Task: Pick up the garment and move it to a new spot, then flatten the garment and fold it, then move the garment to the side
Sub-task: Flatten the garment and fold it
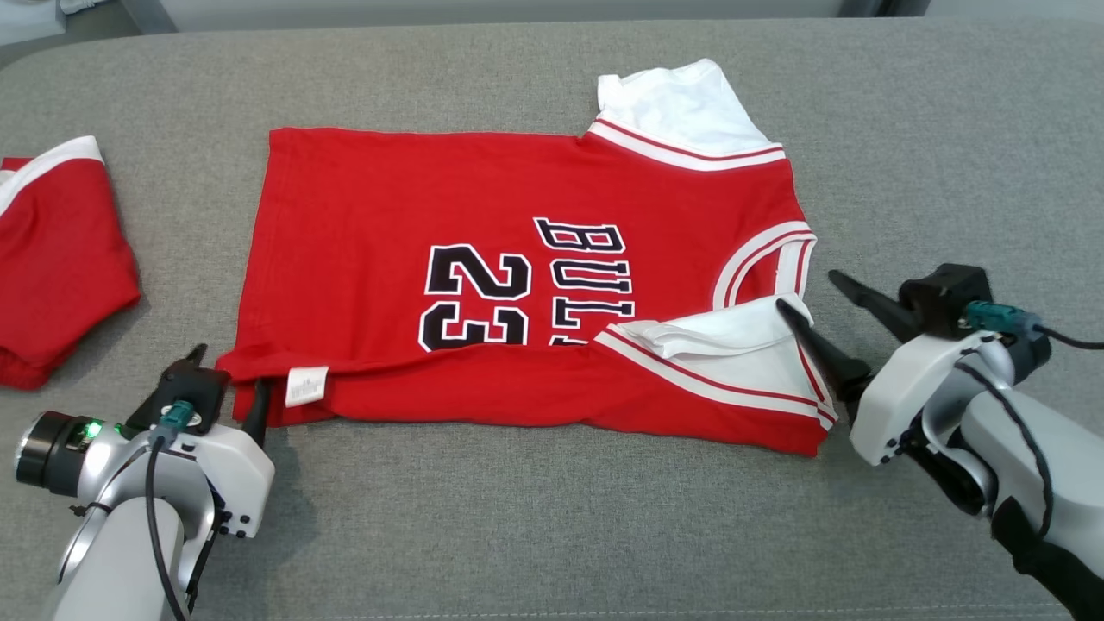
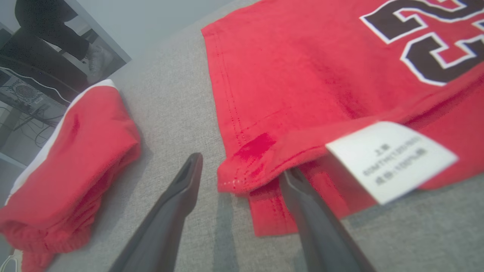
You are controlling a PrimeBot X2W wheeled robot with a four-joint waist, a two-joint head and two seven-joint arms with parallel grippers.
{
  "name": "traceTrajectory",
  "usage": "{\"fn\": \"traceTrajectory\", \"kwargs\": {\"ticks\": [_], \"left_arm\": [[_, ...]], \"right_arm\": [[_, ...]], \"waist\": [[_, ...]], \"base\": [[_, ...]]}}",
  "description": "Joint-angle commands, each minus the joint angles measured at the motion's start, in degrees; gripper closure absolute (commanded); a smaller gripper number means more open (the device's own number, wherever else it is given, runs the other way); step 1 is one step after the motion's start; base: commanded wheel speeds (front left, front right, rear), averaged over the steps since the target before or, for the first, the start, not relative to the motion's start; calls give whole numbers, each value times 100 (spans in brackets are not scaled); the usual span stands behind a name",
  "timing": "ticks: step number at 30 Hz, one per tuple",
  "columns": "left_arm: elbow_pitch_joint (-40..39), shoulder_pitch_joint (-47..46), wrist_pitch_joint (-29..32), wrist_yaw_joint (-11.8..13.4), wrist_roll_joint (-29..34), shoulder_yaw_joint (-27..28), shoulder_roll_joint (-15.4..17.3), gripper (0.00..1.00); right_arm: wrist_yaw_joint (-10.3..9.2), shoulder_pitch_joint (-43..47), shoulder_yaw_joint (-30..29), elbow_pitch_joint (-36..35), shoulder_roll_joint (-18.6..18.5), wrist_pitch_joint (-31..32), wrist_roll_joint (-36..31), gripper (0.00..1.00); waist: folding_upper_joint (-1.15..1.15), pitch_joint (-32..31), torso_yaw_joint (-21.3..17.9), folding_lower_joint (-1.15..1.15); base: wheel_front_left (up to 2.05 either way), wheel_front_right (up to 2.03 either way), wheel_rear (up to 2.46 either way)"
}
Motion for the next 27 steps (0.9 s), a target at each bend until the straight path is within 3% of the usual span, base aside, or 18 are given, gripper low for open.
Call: {"fn": "traceTrajectory", "kwargs": {"ticks": [1,13,27], "left_arm": [[-70,-259,-189,133,-109,270,200,0],[727,-597,-856,226,-387,318,-73,0],[1329,-771,-1284,282,-595,395,-130,0]], "right_arm": [[0,5,-127,17,-110,-116,-22,0],[0,372,-829,-28,74,-163,-332,0],[0,1003,-1705,-297,240,-165,-811,0]], "waist": [[0,-35,10,0],[0,-59,-72,0],[0,-512,-220,0]], "base": [[0,0,0],[0,0,0],[0,0,0]]}}
